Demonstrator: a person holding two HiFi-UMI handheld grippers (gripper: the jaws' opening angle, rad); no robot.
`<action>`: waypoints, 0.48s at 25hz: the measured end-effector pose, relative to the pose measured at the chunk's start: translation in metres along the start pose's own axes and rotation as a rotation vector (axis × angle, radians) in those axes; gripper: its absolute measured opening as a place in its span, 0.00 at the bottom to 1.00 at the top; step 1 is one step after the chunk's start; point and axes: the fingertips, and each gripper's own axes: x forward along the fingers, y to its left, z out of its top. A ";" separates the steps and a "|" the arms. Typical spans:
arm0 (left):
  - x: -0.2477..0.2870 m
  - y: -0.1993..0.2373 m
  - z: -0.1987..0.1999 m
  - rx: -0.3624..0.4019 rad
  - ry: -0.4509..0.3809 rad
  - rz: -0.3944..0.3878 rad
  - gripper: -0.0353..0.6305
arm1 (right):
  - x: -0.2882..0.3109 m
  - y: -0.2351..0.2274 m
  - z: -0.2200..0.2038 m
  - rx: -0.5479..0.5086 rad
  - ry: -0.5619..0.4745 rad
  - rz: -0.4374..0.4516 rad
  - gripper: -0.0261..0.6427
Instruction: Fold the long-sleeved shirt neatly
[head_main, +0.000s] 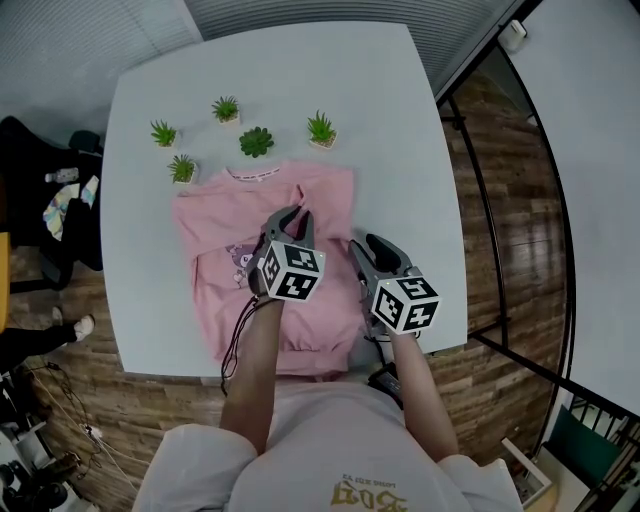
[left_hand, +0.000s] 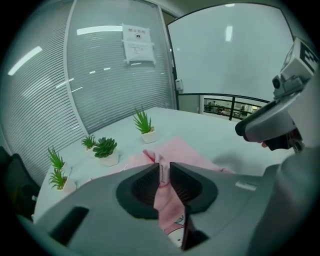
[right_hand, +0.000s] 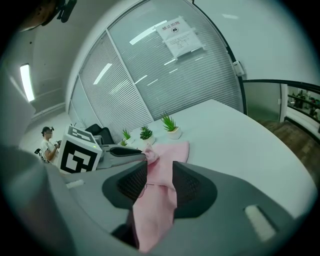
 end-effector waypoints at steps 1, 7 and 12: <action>0.000 -0.004 0.001 0.011 -0.003 -0.009 0.17 | 0.000 -0.001 -0.001 0.002 0.002 0.001 0.28; 0.001 -0.016 0.003 -0.006 -0.016 -0.056 0.28 | -0.001 0.001 -0.001 0.005 0.001 0.004 0.28; 0.005 -0.019 -0.004 -0.024 0.011 -0.085 0.34 | -0.003 0.001 -0.003 0.005 0.002 0.001 0.28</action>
